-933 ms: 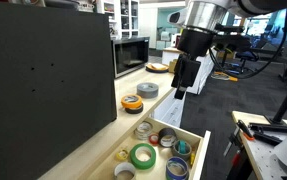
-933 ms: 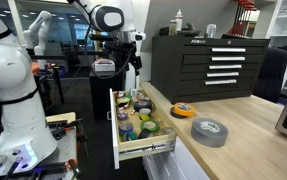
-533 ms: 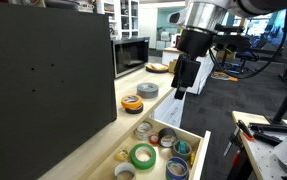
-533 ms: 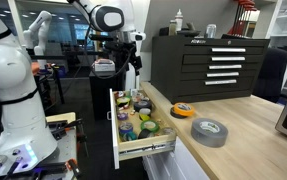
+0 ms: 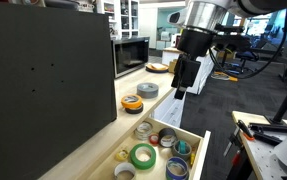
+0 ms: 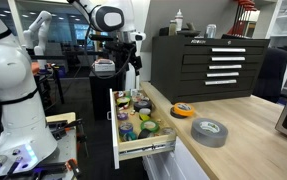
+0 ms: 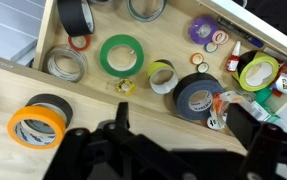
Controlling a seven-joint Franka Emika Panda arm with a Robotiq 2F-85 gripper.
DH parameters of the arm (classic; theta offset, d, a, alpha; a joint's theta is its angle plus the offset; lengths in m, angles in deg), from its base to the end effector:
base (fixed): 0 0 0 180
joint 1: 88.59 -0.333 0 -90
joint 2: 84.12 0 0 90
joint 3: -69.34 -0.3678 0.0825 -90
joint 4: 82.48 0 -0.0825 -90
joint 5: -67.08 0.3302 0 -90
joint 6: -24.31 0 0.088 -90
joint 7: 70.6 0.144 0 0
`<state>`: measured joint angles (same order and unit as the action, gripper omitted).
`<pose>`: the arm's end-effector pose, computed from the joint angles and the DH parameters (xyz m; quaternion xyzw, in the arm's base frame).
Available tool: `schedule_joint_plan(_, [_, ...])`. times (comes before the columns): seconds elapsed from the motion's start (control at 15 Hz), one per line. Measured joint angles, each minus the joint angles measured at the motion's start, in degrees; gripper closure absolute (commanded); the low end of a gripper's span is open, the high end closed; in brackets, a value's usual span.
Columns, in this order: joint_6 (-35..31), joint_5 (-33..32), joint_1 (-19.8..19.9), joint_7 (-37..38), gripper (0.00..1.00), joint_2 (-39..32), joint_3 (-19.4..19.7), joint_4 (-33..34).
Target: Remove the green tape from the open drawer and place it on the countertop
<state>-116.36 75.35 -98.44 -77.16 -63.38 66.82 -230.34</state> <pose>0.3698 0.0853 0.4533 -0.9856 -0.1131 -0.1156 0.0500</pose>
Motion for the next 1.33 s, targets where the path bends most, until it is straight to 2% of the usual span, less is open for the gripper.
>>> schedule_joint_plan(0.47, [-0.9,-0.1,0.0,0.0,0.0,-2.7,-0.1,-0.7])
schedule_joint_plan(1.0, [-16.4,-0.1,0.0,-3.0,0.0,-15.3,-1.2,-2.2])
schedule_joint_plan(1.33, [-21.1,-0.1,0.0,-4.2,0.0,-22.0,-2.5,-2.0])
